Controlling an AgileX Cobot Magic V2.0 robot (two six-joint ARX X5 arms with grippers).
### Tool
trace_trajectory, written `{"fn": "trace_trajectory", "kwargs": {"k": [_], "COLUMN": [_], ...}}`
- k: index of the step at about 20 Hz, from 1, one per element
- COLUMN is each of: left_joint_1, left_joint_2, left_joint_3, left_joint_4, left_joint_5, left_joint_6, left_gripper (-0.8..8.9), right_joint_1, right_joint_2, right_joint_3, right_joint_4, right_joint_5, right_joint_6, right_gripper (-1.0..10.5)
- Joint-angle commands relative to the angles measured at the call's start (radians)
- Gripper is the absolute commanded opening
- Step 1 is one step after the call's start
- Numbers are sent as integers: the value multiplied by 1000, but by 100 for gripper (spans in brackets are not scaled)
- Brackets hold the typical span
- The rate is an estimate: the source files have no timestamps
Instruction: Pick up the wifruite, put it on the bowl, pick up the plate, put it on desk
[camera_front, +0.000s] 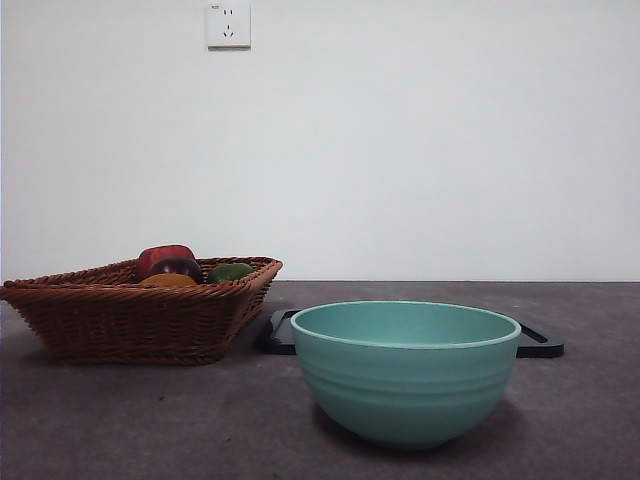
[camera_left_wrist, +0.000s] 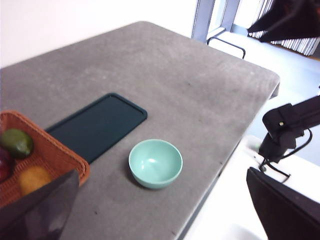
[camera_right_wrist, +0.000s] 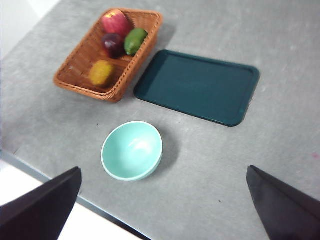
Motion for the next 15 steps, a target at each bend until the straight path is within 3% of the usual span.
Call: {"fn": "trace_trajectory", "kwargs": {"k": [1, 15], "left_joint_1": [-5, -5], "left_joint_2": [5, 5], "left_joint_3": [11, 11], "left_joint_4": [31, 25], "left_joint_5": [2, 2], "left_joint_6": [9, 9], "left_gripper": [562, 561], "right_joint_1": [7, 7], "right_joint_2": [-43, -93], "right_joint_3": [16, 16], "right_joint_4": [-15, -28], "right_joint_5": [-3, -4], "right_joint_6": [-63, -68], "right_gripper": [566, 565]}}
